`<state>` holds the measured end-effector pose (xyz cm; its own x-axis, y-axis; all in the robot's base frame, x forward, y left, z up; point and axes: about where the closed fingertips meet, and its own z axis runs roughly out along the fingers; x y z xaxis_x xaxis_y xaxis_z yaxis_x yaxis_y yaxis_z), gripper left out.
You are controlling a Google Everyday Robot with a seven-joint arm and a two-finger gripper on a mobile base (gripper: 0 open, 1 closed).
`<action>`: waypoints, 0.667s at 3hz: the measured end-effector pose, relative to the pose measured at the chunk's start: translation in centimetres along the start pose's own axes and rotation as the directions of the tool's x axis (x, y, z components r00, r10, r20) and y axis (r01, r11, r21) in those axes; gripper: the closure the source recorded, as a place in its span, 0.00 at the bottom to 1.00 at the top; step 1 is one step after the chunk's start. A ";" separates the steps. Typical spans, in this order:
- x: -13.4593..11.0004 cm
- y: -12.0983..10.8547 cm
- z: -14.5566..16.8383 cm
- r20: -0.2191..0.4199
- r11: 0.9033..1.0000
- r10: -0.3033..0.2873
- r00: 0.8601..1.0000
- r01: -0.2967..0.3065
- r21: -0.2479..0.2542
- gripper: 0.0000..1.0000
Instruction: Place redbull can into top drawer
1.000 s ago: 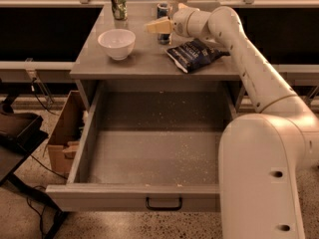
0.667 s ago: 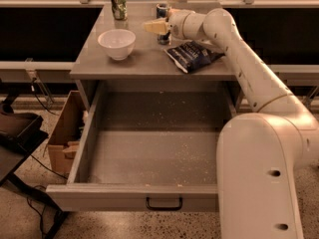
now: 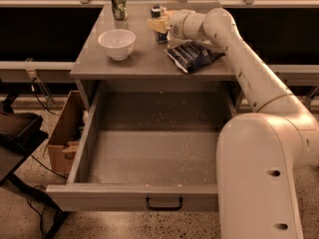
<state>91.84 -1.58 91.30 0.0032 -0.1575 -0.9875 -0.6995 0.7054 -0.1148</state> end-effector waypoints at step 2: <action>-2.1 1.5 -1.1 0.012 0.999 -0.010 1.000 0.011 -0.038 1.00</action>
Offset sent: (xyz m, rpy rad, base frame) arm -0.0531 0.0071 0.0553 0.0014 -0.0303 0.0962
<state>89.98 -1.00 93.34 0.0193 -0.1563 -0.9875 -0.7262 0.6767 -0.1213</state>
